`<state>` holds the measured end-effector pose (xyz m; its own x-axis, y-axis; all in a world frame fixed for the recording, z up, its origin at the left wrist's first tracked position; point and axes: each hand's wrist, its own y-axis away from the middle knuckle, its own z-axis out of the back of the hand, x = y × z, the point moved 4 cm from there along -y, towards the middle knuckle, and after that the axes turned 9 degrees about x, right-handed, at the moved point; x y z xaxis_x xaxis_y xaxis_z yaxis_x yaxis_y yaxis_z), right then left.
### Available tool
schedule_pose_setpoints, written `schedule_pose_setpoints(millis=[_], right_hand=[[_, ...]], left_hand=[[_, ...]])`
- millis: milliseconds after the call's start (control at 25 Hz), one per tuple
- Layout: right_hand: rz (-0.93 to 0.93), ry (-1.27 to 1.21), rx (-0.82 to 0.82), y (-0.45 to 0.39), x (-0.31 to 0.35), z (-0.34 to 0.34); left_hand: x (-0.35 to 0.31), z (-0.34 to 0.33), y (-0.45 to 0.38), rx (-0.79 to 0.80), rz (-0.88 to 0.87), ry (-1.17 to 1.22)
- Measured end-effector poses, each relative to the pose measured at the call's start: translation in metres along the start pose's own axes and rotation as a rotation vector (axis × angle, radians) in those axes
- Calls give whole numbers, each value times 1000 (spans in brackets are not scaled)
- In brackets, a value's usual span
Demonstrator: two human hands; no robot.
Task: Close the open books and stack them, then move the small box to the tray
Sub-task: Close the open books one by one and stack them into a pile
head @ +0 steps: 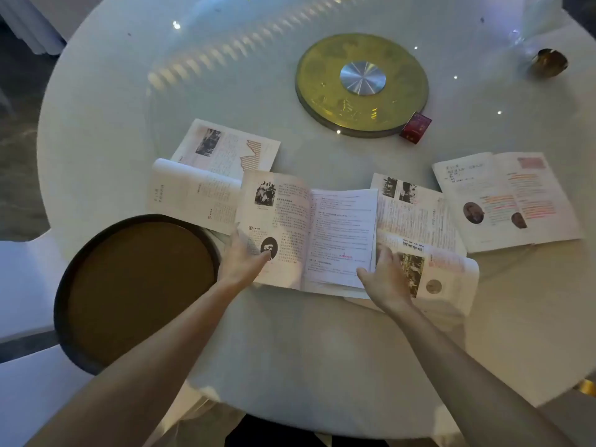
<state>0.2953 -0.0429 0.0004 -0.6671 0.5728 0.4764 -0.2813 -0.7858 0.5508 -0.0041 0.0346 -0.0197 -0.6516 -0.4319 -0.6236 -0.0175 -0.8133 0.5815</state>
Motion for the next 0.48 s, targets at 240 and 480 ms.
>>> schedule_pose_setpoints(millis=[240,480], right_hand=[[-127,-392,122,-6,-16,-9],[-155,-393,105,-6,-20,-10]], left_hand=[[4,5,-4,-18,49,-22],[8,3,-4,22,4,-16]])
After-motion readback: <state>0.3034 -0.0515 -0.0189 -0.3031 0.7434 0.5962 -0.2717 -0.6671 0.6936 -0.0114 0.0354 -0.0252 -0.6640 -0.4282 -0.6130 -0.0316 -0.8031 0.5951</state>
